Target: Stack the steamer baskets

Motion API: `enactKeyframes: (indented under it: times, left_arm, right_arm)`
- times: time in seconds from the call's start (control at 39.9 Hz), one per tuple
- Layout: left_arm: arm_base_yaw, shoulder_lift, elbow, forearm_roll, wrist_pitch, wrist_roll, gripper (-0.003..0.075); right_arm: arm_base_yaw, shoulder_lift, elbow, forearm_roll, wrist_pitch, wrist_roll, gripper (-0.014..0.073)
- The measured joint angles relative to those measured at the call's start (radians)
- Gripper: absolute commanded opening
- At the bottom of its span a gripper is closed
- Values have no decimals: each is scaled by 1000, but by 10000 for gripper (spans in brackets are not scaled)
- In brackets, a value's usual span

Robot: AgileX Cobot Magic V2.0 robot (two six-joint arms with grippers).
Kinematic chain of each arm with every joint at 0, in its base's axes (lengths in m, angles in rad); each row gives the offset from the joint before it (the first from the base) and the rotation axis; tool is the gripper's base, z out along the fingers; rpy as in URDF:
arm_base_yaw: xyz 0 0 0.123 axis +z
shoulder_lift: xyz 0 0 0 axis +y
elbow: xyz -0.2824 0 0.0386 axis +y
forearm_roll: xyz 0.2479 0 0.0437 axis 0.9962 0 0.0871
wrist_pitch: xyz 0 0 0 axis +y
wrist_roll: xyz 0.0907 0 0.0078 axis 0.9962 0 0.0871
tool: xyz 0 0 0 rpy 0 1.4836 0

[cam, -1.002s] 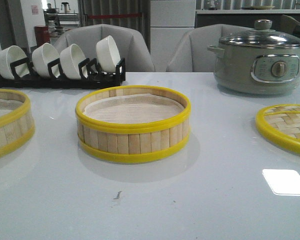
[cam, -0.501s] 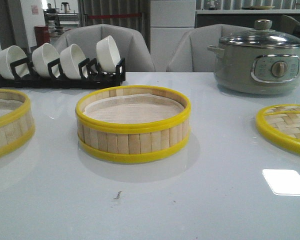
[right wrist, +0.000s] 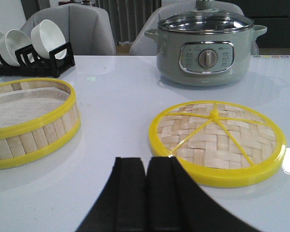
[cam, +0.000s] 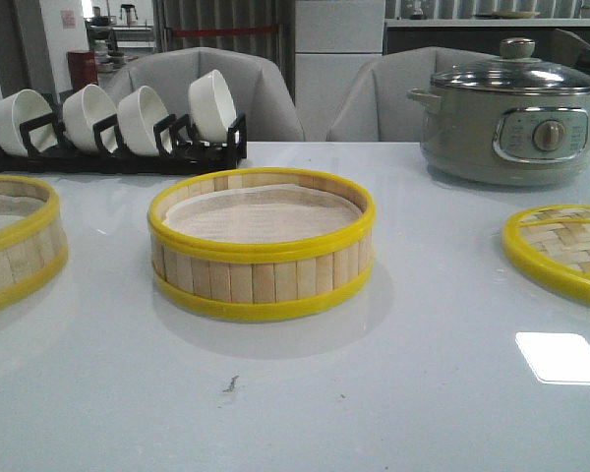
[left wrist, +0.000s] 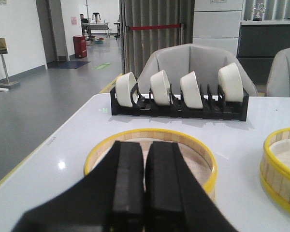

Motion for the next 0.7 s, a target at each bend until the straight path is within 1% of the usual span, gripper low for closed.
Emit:
enactKeyframes:
  times: [0.1,0.15,0.2,0.28,0.38,0.45,0.5,0.7]
  left_arm:
    - [0,89,-194,36,123,0,87]
    - [-2,155,-319,63,199,0,87]
    - [-20,234,-458,92,276,0,87]
    - [-52,333,-619,120,376,0,87]
    - [-93,453,-788,144,478,0,87]
    - [-125,533,-872,157,521,0,87]
    - [-145,574,-901,166,534,0,87]
    - [-199,676,-920,175,579,0,87]
  right_arm:
    - [0,0,0,0,0,0,48]
    - [0,0,0,0,0,0,48]
    - [0,0,0,0,0,0,48]
    - [0,0,0,0,0,0,48]
    - [0,0,0,0,0,0,48]
    - [0,0,0,0,0,0,48]
    - [0,0,0,0,0,0,48]
    - [0,0,0,0,0,0,48]
